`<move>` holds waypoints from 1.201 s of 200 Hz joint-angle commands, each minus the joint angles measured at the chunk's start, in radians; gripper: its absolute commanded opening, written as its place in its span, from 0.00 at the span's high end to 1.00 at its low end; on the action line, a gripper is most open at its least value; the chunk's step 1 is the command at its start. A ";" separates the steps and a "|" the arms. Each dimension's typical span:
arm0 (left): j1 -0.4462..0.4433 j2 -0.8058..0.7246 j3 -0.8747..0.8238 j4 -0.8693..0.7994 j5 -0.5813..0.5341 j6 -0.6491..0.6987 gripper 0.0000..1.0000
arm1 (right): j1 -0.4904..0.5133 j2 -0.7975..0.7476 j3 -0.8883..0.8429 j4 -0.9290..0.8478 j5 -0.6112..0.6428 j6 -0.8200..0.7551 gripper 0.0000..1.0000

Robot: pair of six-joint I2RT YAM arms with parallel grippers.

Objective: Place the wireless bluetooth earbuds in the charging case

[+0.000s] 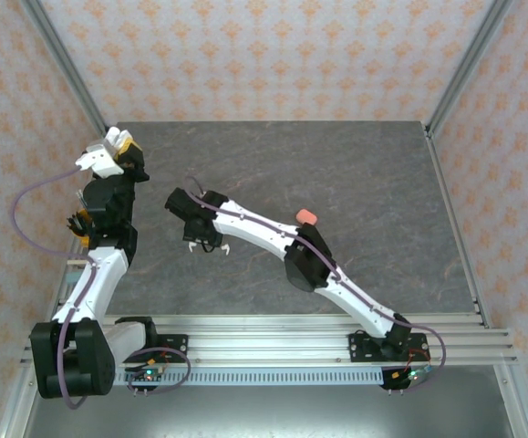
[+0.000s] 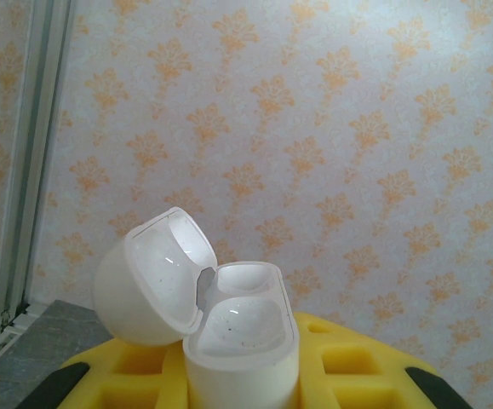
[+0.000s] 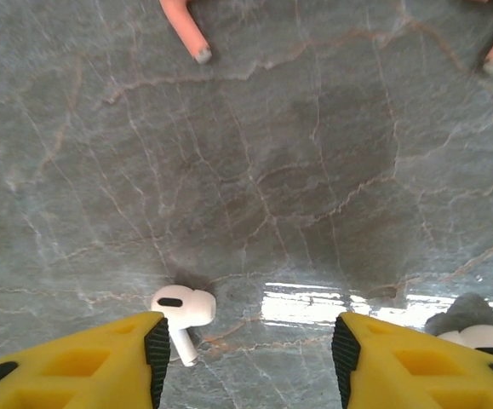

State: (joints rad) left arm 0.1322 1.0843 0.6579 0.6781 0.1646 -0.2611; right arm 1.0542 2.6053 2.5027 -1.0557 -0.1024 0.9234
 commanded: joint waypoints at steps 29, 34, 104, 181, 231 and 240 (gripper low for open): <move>0.008 0.006 0.030 0.083 -0.009 -0.050 1.00 | 0.023 0.047 0.073 -0.037 0.055 -0.019 0.42; 0.008 0.005 0.028 0.083 -0.008 -0.053 1.00 | 0.024 0.052 0.079 -0.032 0.055 -0.022 0.42; 0.008 -0.025 -0.001 0.081 -0.005 -0.074 1.00 | 0.035 0.105 0.128 -0.015 0.070 -0.036 0.43; 0.008 -0.035 -0.020 0.082 -0.013 -0.093 1.00 | 0.035 0.148 0.176 -0.061 0.065 -0.048 0.49; 0.008 -0.034 -0.020 0.066 -0.001 -0.094 1.00 | 0.036 0.100 0.100 -0.101 0.087 -0.051 0.52; 0.009 -0.035 -0.020 0.065 0.001 -0.095 1.00 | 0.036 0.089 0.084 -0.105 0.093 -0.050 0.52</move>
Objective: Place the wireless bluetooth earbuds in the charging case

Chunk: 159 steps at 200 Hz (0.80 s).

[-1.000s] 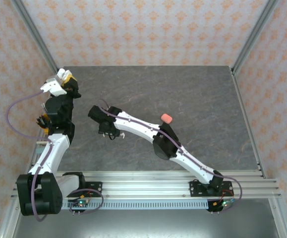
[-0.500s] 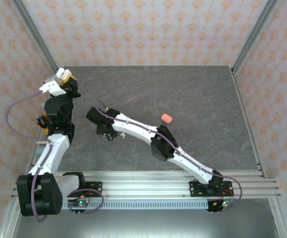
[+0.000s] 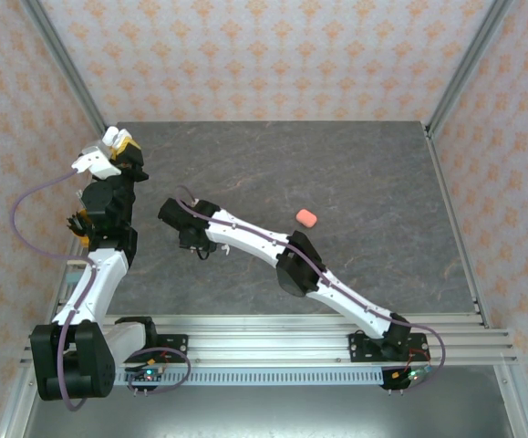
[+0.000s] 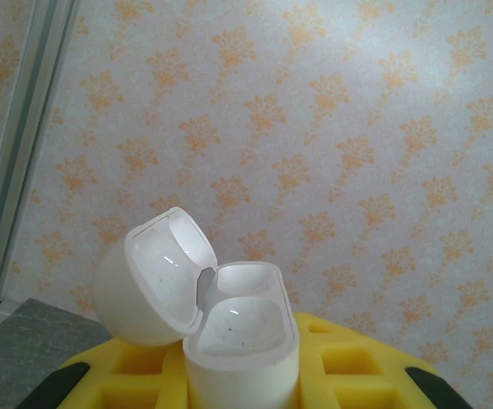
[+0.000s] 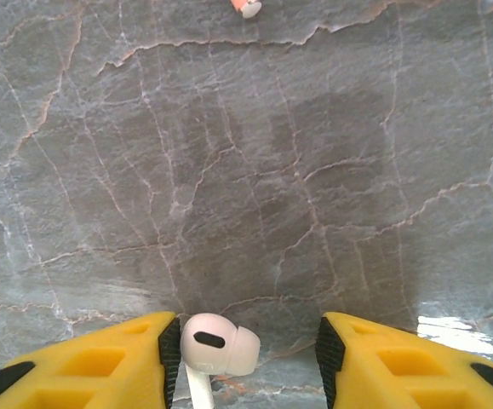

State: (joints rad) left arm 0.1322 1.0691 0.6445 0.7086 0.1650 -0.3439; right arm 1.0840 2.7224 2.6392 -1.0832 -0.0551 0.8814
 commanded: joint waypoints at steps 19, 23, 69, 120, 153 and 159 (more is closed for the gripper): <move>0.008 -0.021 -0.005 0.028 0.003 -0.016 1.00 | 0.005 -0.045 -0.074 -0.090 0.055 -0.007 0.52; 0.008 -0.021 -0.005 0.027 0.004 -0.017 1.00 | 0.006 -0.048 -0.078 -0.094 0.055 -0.006 0.53; 0.008 -0.028 -0.003 0.019 0.011 -0.024 1.00 | 0.001 -0.066 -0.106 -0.103 0.049 0.036 0.53; 0.009 -0.031 -0.005 0.017 0.014 -0.033 1.00 | -0.014 -0.036 -0.091 -0.078 0.035 0.053 0.54; 0.008 -0.031 -0.013 0.025 0.009 -0.043 1.00 | -0.009 -0.008 -0.046 -0.087 0.031 0.051 0.54; 0.008 -0.031 -0.015 0.026 0.008 -0.045 1.00 | -0.010 -0.005 -0.041 -0.087 0.029 0.051 0.54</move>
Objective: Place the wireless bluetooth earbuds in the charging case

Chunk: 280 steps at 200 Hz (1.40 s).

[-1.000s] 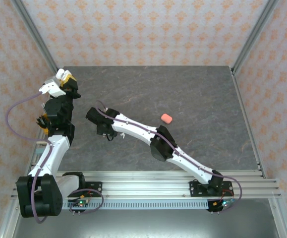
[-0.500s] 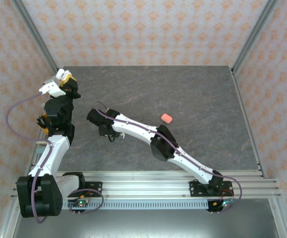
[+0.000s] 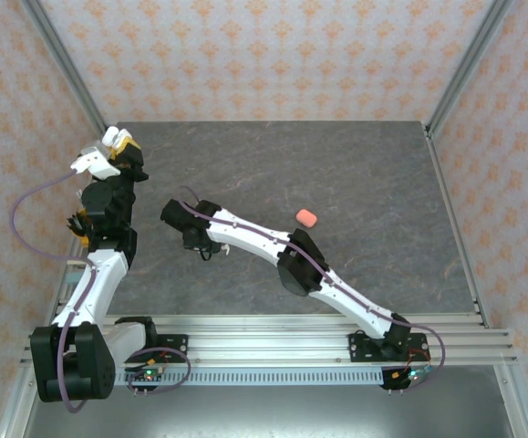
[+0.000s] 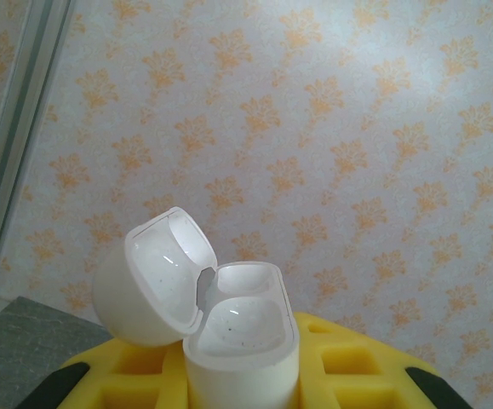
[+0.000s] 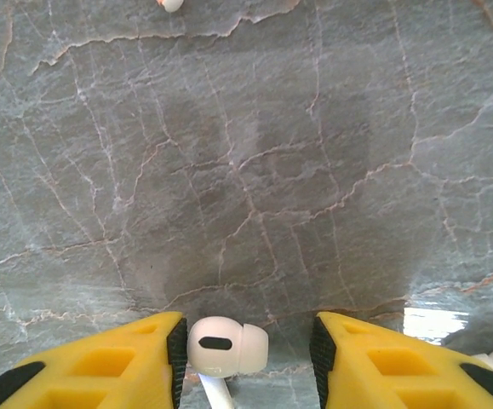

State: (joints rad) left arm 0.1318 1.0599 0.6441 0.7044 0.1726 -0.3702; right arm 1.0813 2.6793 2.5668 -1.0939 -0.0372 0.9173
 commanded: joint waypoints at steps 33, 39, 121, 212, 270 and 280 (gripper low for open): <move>0.009 -0.023 -0.018 0.034 0.000 -0.019 1.00 | -0.007 0.063 0.065 -0.080 0.014 0.029 0.53; 0.009 -0.023 -0.019 0.035 -0.001 -0.018 1.00 | -0.007 0.069 0.072 -0.078 0.009 0.030 0.53; 0.008 -0.024 -0.020 0.031 -0.002 -0.017 1.00 | 0.007 0.083 0.056 -0.131 0.016 0.000 0.61; 0.008 -0.039 -0.020 0.010 0.004 -0.010 1.00 | 0.007 -0.015 -0.089 -0.141 0.037 0.007 0.67; 0.008 -0.042 -0.021 0.006 0.009 -0.013 1.00 | 0.003 -0.004 -0.089 -0.133 0.020 0.010 0.67; 0.008 -0.041 -0.020 0.005 0.009 -0.013 1.00 | 0.002 -0.007 -0.089 -0.132 0.019 0.009 0.69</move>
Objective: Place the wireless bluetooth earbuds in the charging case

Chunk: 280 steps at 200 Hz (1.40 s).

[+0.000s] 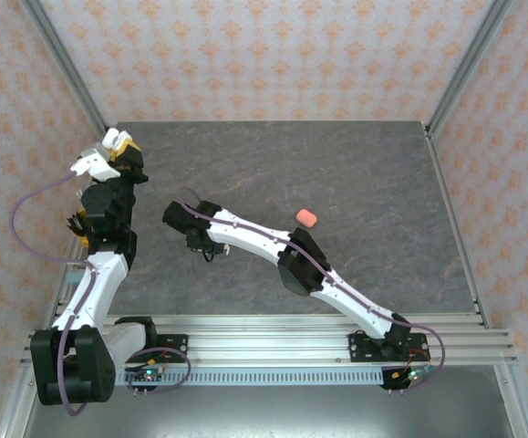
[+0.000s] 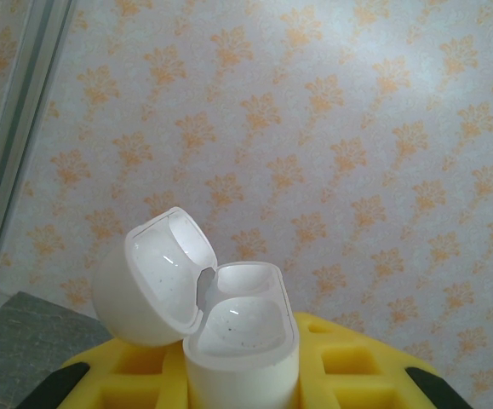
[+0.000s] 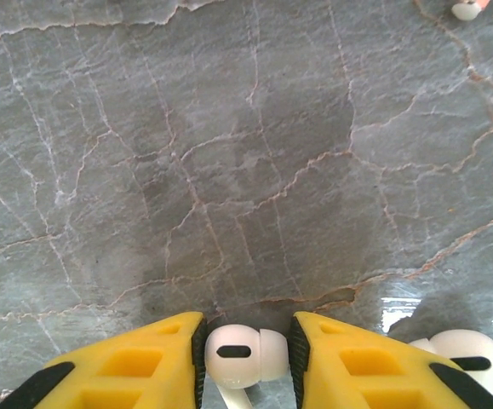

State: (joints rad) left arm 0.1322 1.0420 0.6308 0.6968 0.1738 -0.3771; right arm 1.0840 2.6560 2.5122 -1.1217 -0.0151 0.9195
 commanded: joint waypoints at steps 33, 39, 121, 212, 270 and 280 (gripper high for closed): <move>0.009 -0.025 -0.005 0.005 0.012 -0.006 1.00 | 0.000 -0.001 -0.039 -0.083 -0.014 0.002 0.76; 0.008 -0.024 -0.003 0.003 0.015 -0.006 1.00 | -0.001 -0.006 -0.041 -0.077 -0.014 0.002 0.77; 0.006 -0.028 0.009 -0.020 0.062 -0.012 1.00 | -0.008 -0.126 -0.108 0.001 0.028 -0.027 0.78; -0.003 -0.076 0.014 -0.114 0.162 0.040 1.00 | -0.043 -0.283 -0.181 0.064 0.087 -0.088 0.78; -0.058 -0.079 -0.008 -0.170 0.275 0.129 1.00 | -0.130 -0.439 -0.380 0.198 0.136 -0.208 0.78; -0.087 -0.069 -0.017 -0.177 0.303 0.161 1.00 | -0.144 -0.461 -0.416 0.220 0.154 -0.237 0.78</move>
State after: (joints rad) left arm 0.0937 0.9691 0.6308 0.5465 0.3779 -0.3073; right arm 0.9756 2.2704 2.1666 -0.9749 0.0593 0.7700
